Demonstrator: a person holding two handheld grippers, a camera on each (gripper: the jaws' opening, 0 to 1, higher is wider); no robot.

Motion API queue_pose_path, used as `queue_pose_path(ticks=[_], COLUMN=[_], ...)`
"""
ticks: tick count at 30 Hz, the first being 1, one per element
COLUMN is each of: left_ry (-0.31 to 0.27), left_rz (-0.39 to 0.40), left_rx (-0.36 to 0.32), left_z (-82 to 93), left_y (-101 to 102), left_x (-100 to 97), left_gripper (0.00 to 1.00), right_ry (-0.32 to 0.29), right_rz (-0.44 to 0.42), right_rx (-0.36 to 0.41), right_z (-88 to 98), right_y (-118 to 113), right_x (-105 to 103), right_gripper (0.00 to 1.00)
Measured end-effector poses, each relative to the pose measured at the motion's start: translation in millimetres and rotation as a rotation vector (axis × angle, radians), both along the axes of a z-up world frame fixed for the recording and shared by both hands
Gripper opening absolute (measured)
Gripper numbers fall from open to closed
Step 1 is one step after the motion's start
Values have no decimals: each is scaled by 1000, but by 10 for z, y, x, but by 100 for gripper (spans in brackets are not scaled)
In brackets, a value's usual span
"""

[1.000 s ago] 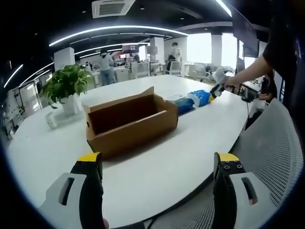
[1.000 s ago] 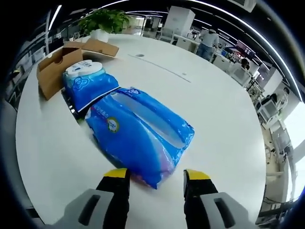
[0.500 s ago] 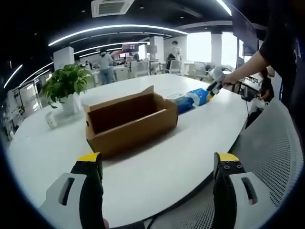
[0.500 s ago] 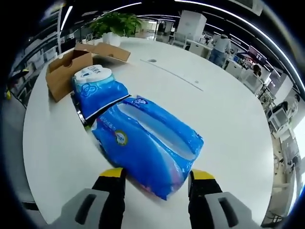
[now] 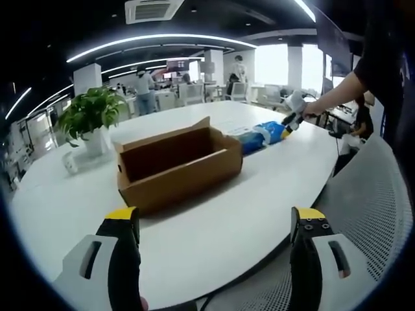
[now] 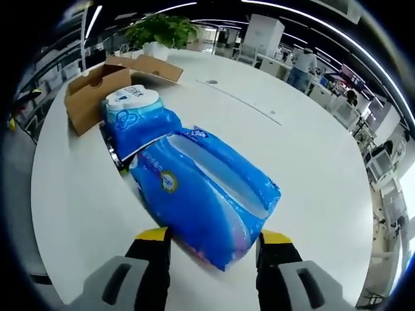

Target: Operate the shoe box by opening the lid, removing the specified soft item, and placing it in the target area until the item is outside and the box remains undamaged.

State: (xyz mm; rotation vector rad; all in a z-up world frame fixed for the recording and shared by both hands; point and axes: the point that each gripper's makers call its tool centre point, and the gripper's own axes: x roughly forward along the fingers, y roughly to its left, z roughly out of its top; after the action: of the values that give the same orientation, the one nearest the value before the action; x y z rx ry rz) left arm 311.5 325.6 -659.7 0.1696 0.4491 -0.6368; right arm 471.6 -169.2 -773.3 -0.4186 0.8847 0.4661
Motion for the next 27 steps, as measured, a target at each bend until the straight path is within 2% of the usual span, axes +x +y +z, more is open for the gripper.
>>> queue_pose_path(ticks=[27], left_ry=[-11], left_rz=[12], left_rx=[-10], left_z=[25], left_y=[8], left_x=[13], left_gripper=[96], right_ry=[7], right_rz=[-5], right_rx=[2], right_z=[-4], right_y=[26], right_x=[16], right_gripper=[53])
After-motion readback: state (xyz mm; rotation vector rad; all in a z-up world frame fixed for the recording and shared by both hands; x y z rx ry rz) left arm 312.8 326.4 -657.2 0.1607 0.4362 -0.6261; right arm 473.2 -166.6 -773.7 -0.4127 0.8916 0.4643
